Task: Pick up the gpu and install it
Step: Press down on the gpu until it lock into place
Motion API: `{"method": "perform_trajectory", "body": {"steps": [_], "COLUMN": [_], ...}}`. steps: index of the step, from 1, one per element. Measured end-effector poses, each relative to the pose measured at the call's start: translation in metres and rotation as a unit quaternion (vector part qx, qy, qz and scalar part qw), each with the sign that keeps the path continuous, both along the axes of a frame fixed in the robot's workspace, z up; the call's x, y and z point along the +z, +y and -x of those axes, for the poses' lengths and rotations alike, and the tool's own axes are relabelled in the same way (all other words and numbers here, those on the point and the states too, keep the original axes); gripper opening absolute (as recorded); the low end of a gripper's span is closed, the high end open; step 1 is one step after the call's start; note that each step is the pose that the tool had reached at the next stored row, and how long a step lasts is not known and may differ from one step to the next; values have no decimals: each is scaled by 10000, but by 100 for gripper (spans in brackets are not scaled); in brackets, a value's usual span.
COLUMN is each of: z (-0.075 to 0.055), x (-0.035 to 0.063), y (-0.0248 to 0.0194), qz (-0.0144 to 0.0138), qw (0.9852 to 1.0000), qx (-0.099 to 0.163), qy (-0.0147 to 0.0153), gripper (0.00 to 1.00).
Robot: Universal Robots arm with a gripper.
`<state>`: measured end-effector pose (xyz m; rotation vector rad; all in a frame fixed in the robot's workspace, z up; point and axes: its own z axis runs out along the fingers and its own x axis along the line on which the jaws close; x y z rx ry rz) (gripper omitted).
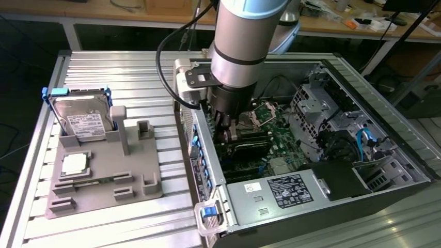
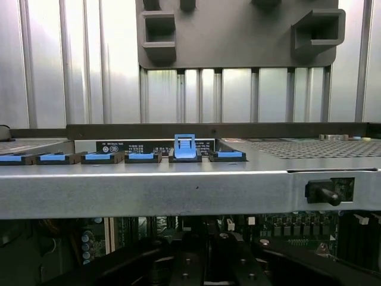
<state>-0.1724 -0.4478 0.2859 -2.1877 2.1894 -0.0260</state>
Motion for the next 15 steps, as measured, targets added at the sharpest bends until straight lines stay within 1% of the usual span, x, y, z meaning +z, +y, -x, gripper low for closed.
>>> {"method": "perform_trajectory", "body": {"steps": [2, 4, 11, 13, 15], "z": [14, 46, 271, 294, 296], "x": [17, 18, 20, 19, 19], "y": [0, 0, -1, 0, 0], "qz": [11, 13, 16, 14, 14], "qw": [10000, 10000, 9997, 9997, 9997], "qx": [0, 0, 2, 0, -1], "qy": [-35, -85, -231, -246, -247], "gripper": [11, 11, 11, 11, 11]}}
